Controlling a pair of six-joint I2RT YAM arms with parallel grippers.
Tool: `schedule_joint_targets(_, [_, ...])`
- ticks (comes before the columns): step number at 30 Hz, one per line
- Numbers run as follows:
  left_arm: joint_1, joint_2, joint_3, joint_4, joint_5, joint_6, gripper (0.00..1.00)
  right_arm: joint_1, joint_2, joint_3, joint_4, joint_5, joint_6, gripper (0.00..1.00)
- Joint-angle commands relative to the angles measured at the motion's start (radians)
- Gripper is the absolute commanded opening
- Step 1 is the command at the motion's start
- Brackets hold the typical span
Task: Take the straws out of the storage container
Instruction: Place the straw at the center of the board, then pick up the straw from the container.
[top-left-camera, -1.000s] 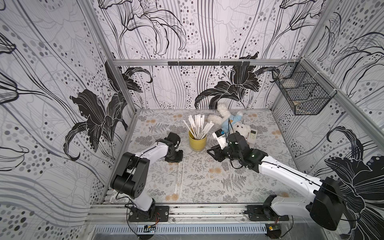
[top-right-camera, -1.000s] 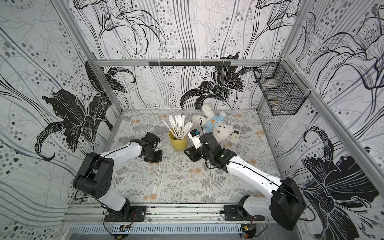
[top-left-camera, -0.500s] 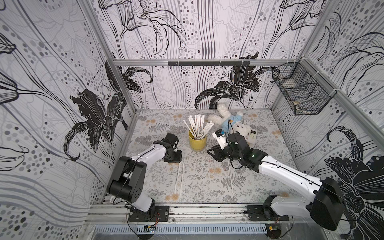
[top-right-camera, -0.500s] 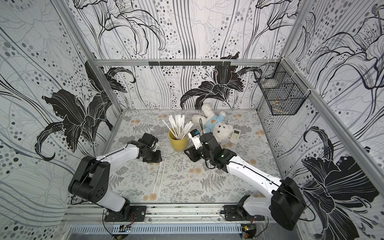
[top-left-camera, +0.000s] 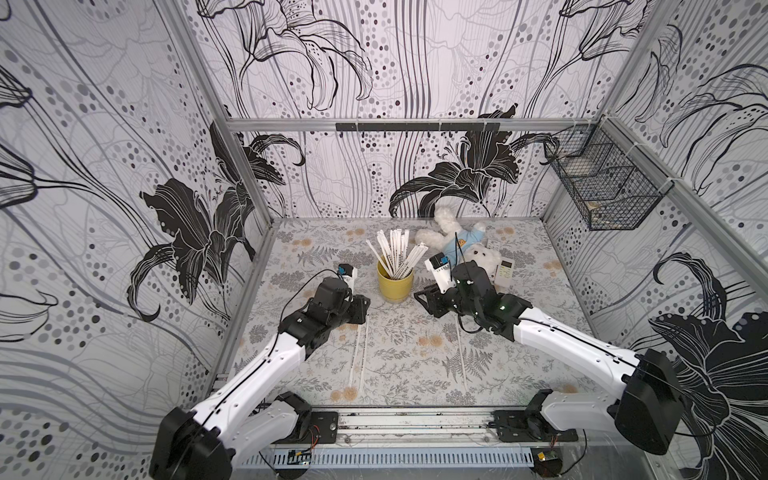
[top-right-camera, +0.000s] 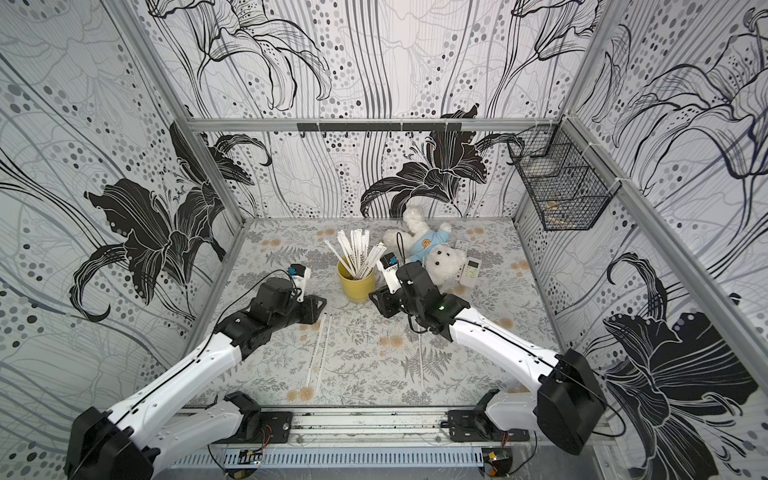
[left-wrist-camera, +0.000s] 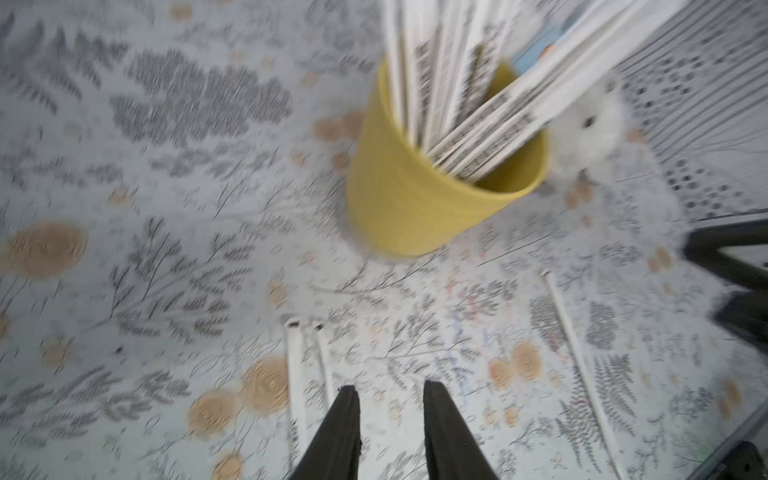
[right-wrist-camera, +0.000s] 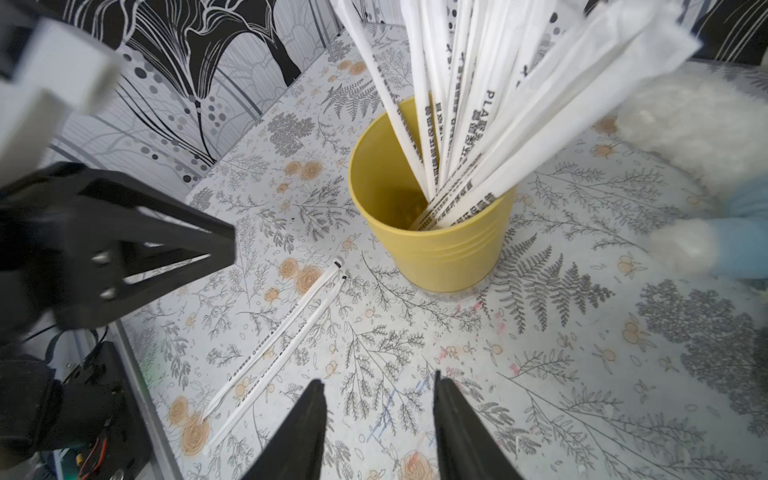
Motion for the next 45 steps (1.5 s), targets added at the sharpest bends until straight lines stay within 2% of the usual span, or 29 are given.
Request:
schedule_joint_targets(1, [-0.101,-0.046,-0.061,0.236,-0.086,0.038,0.32,0.002,0.030,0.044,0.053,0.093,-0.023,0.45])
schedule_joint_targets(3, [-0.167,-0.053,-0.094,0.341,-0.117,0.092,0.32,0.001,0.055,0.060,0.092,0.116,-0.019,0.45])
schedule_joint_targets(6, [-0.211,-0.049,-0.147,0.480,-0.195,0.130,0.32,0.001,0.114,0.117,0.123,0.112,-0.012,0.44])
schedule_joint_targets(10, [-0.211,-0.069,-0.226,0.639,-0.302,0.105,0.29,0.002,0.229,0.250,0.109,0.033,-0.045,0.43])
schedule_joint_targets(14, [-0.210,-0.089,-0.292,0.739,-0.396,0.093,0.26,0.002,0.346,0.402,0.042,0.006,-0.134,0.43])
schedule_joint_targets(18, [-0.197,-0.057,-0.306,0.768,-0.419,0.101,0.28,0.002,0.451,0.537,-0.009,0.014,-0.211,0.43])
schedule_joint_targets(21, [-0.142,-0.013,-0.305,0.770,-0.386,0.071,0.30,0.002,0.522,0.635,-0.048,0.010,-0.250,0.44])
schedule_joint_targets(25, [-0.028,0.018,-0.326,0.803,-0.281,0.005,0.30,0.003,0.602,0.748,-0.094,0.000,-0.273,0.44])
schedule_joint_targets(28, [0.012,0.012,-0.353,0.835,-0.257,-0.009,0.30,0.005,0.639,0.789,-0.111,0.002,-0.282,0.44])
schedule_joint_targets(39, [0.049,-0.019,-0.387,0.834,-0.229,0.008,0.30,0.013,0.784,0.950,-0.182,0.003,-0.307,0.43])
schedule_joint_targets(45, [0.048,-0.016,-0.387,0.835,-0.222,0.017,0.30,0.020,0.806,0.985,-0.205,0.046,-0.316,0.30])
